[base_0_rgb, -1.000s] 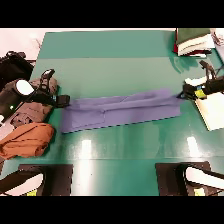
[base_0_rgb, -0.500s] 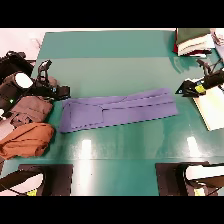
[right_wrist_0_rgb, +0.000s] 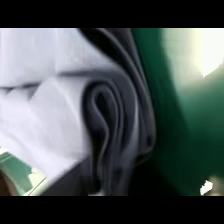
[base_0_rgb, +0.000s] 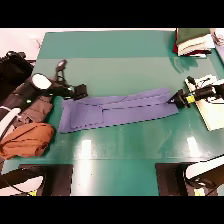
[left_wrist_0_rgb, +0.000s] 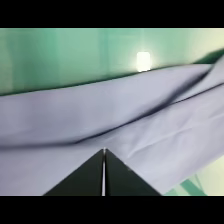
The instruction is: Fold the shirts.
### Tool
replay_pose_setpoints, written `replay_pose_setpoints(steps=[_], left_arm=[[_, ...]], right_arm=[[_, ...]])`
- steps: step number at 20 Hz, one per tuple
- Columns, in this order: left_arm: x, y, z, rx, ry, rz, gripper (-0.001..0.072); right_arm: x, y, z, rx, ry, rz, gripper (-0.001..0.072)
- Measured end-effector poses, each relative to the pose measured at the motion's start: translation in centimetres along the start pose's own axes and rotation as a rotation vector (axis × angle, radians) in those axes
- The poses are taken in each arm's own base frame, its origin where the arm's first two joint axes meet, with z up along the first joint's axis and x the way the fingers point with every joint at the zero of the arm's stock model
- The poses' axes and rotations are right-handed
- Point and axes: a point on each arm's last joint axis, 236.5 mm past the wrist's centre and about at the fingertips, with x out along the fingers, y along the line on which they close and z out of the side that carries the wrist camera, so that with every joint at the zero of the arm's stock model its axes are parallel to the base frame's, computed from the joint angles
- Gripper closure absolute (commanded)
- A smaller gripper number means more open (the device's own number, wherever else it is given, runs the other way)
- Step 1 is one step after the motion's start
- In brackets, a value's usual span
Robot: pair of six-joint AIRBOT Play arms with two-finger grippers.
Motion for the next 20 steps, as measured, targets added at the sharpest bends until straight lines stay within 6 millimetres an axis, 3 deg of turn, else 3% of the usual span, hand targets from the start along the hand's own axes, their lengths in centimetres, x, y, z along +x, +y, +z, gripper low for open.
replay_pose_setpoints(steps=[2,4,8,11,15,20], left_arm=[[2.4,-1.7,-0.4,0.012,0.019,-0.019,0.0683],[4.8,-3.6,-0.5,0.034,0.042,-0.039,0.0683],[9.7,-6.8,-1.1,0.082,0.098,-0.069,0.0683],[12.5,-7.8,-2.5,0.102,0.156,-0.075,0.0683],[14.5,-7.8,-3.9,0.102,0.211,-0.067,0.0683],[15.1,-7.7,-4.5,0.101,0.231,-0.064,0.0683]], right_arm=[[0.7,1.0,0.6,-0.057,-0.010,-0.006,0.0695],[-0.1,3.0,1.6,-0.128,-0.050,-0.010,0.0695],[-4.0,10.2,2.4,-0.311,-0.141,-0.011,0.0695],[-7.1,16.5,1.9,-0.436,-0.220,-0.021,0.0695],[-9.4,24.0,-0.2,-0.578,-0.287,-0.010,0.0695],[-8.9,31.6,-3.9,-0.716,-0.286,0.036,0.0695]])
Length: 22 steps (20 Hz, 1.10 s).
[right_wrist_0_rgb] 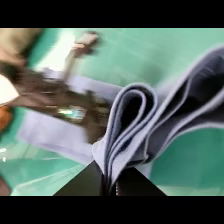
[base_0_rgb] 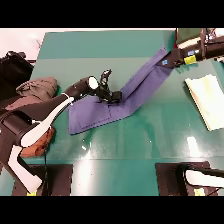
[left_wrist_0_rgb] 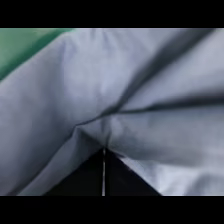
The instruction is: Fold the shirts.
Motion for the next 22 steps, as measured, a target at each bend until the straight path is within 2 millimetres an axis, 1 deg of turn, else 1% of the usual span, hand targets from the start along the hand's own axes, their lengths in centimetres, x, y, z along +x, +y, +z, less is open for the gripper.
replay_pose_setpoints(steps=[2,3,5,6,7,9,10,11,12,14,15,16,17,19,20,22], left_arm=[[-0.3,-0.1,0.1,0.003,0.005,0.000,0.0684],[-0.8,0.0,0.3,0.009,0.013,0.002,0.0684],[-3.3,0.6,2.2,0.035,-0.022,0.025,0.0683],[-5.4,1.0,3.4,0.049,-0.048,0.040,0.0683],[-7.8,1.5,4.7,0.059,-0.083,0.055,0.0683],[-14.2,3.0,8.0,0.073,-0.189,0.102,0.0683],[-17.9,3.7,9.2,0.076,-0.247,0.128,0.0683],[-21.4,4.2,10.2,0.077,-0.307,0.147,0.0683],[-25.2,4.7,11.1,0.077,-0.374,0.171,0.0682],[-31.6,5.6,11.7,0.080,-0.483,0.223,0.0682],[-34.0,5.7,11.6,0.082,-0.523,0.240,0.0682],[-36.2,5.7,11.4,0.088,-0.558,0.258,0.0682],[-37.8,5.9,11.1,0.091,-0.581,0.280,0.0682],[-39.8,6.1,10.5,0.097,-0.603,0.312,0.0683],[-40.2,6.2,10.1,0.100,-0.597,0.323,0.0682],[-40.6,6.4,9.5,0.103,-0.589,0.336,0.0682]], right_arm=[[0.8,3.0,0.4,-0.048,-0.004,0.029,0.0695],[1.3,4.6,0.4,-0.067,-0.001,0.049,0.0695],[2.5,7.8,0.4,-0.115,-0.001,0.090,0.0695],[3.2,9.3,0.3,-0.135,-0.001,0.107,0.0695],[4.0,11.0,0.1,-0.156,0.000,0.133,0.0694],[6.3,14.7,-0.3,-0.199,-0.003,0.186,0.0694],[7.8,16.3,-0.6,-0.215,-0.003,0.210,0.0688],[9.6,18.1,-1.1,-0.228,0.000,0.238,0.0575],[11.4,19.7,-1.5,-0.237,-0.002,0.262,0.0388],[15.5,22.3,-2.9,-0.246,0.004,0.296,0.0375],[17.2,23.2,-3.7,-0.251,0.013,0.306,0.0375],[18.6,23.6,-4.6,-0.253,0.029,0.311,0.0375],[19.6,23.5,-5.0,-0.257,0.037,0.303,0.0375],[20.4,22.0,-5.5,-0.269,0.065,0.269,0.0375],[20.4,20.6,-5.8,-0.268,0.091,0.244,0.0376],[19.7,16.1,-5.7,-0.234,0.117,0.170,0.0376]])
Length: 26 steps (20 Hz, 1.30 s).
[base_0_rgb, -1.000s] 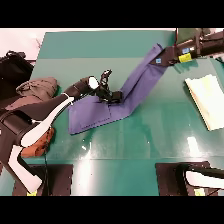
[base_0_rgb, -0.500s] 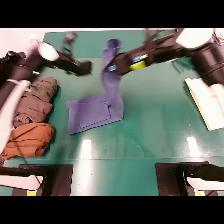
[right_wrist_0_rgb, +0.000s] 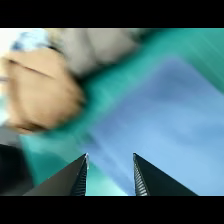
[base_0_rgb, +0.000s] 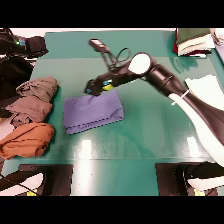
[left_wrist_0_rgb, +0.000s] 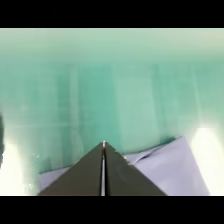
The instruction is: Fold the shirts.
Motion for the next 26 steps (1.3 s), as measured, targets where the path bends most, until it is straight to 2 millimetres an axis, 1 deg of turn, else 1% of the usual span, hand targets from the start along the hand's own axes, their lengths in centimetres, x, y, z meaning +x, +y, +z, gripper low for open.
replay_pose_setpoints(steps=[1,2,3,5,6,7,8,9,10,12,13,15,16,17,18,19,20,21,23,24,25,26], left_arm=[[-0.2,0.2,0.0,0.004,0.001,0.008,0.0682],[-0.3,0.3,-0.1,0.005,0.006,0.010,0.0682],[-0.4,0.3,-0.2,0.005,0.006,0.009,0.0683],[-0.4,0.3,-0.2,0.005,0.008,0.010,0.0682],[-0.4,0.2,-0.2,0.004,0.008,0.005,0.0682],[-0.3,0.0,-0.2,0.006,0.004,0.000,0.0682],[-0.1,-0.4,-0.4,0.008,0.004,-0.009,0.0682],[0.1,-0.7,-0.5,0.014,0.005,-0.016,0.0682],[0.4,-1.1,-0.6,0.020,0.004,-0.024,0.0683],[1.1,-2.1,-1.2,0.032,0.011,-0.044,0.0682],[1.3,-2.5,-1.4,0.036,0.012,-0.051,0.0682],[1.6,-2.8,-1.7,0.040,0.017,-0.057,0.0682],[1.7,-3.0,-1.8,0.042,0.018,-0.060,0.0682],[1.8,-3.1,-2.0,0.043,0.022,-0.063,0.0682],[1.9,-3.2,-2.0,0.043,0.023,-0.066,0.0682],[1.9,-3.3,-2.1,0.043,0.023,-0.067,0.0683],[1.9,-3.3,-2.1,0.041,0.023,-0.069,0.0683],[1.9,-3.5,-2.1,0.038,0.025,-0.077,0.0683],[1.9,-3.9,-2.4,0.033,0.037,-0.090,0.0683],[1.9,-3.9,-2.5,0.031,0.041,-0.092,0.0683],[1.9,-4.0,-2.6,0.028,0.046,-0.095,0.0683],[1.9,-4.0,-2.8,0.027,0.052,-0.098,0.0683]], right_arm=[[-1.0,-2.1,-0.8,0.035,0.013,-0.030,0.0363],[-2.1,-4.7,-2.0,0.085,0.032,-0.066,0.0240],[-3.2,-7.6,-3.5,0.144,0.049,-0.106,0.0149],[-4.9,-12.6,-6.7,0.270,0.077,-0.168,0.0150],[-5.3,-14.7,-8.7,0.349,0.103,-0.181,0.0149],[-5.4,-16.4,-10.4,0.425,0.118,-0.180,0.0149],[-5.1,-17.5,-11.7,0.491,0.126,-0.169,0.0149],[-4.4,-18.2,-12.8,0.548,0.138,-0.143,0.0149],[-3.5,-18.4,-13.5,0.589,0.151,-0.111,0.0134],[-1.4,-18.5,-14.3,0.640,0.172,-0.057,0.0133],[-0.1,-18.3,-14.5,0.654,0.185,-0.028,0.0133],[2.5,-17.5,-14.1,0.672,0.200,0.029,0.0135],[3.7,-16.9,-13.7,0.676,0.205,0.060,0.0154],[5.0,-16.2,-13.0,0.672,0.204,0.092,0.0275],[6.1,-15.6,-12.7,0.665,0.209,0.113,0.0419],[7.2,-15.1,-12.2,0.652,0.210,0.131,0.0591],[8.0,-14.6,-11.7,0.638,0.208,0.143,0.0693],[8.8,-14.3,-11.4,0.619,0.212,0.148,0.0694],[9.2,-14.5,-10.4,0.571,0.203,0.135,0.0695],[8.9,-14.9,-9.7,0.545,0.190,0.117,0.0695],[8.1,-15.7,-8.9,0.522,0.176,0.091,0.0695],[6.8,-16.8,-8.0,0.507,0.155,0.056,0.0694]])
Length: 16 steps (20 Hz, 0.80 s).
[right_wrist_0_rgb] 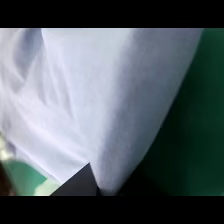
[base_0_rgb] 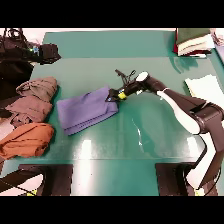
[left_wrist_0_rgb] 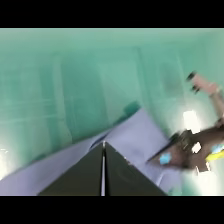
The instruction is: Fold the shirts.
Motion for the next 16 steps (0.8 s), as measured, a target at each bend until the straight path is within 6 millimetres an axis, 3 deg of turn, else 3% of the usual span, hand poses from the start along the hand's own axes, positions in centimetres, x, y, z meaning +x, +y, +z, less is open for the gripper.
replay_pose_setpoints(steps=[2,4,8,12,14,16], left_arm=[[0.0,-0.4,-0.2,0.001,0.008,-0.009,0.0684],[0.2,-1.2,-0.3,0.014,0.009,-0.023,0.0683],[0.7,-5.1,-0.3,0.064,-0.020,-0.091,0.0683],[0.9,-9.1,-0.5,0.113,-0.045,-0.161,0.0683],[0.9,-10.6,-0.8,0.129,-0.046,-0.186,0.0683],[0.9,-11.5,-1.0,0.138,-0.049,-0.202,0.0683]], right_arm=[[-4.7,-1.9,2.6,-0.021,-0.083,-0.085,0.0695],[-10.6,-4.7,4.9,-0.018,-0.177,-0.183,0.0695],[-26.1,-11.6,7.1,0.062,-0.410,-0.384,0.0694],[-40.1,-18.6,4.8,0.218,-0.625,-0.529,0.0695],[-45.5,-21.7,2.6,0.302,-0.708,-0.582,0.0694],[-49.4,-23.8,0.5,0.365,-0.772,-0.618,0.0695]])
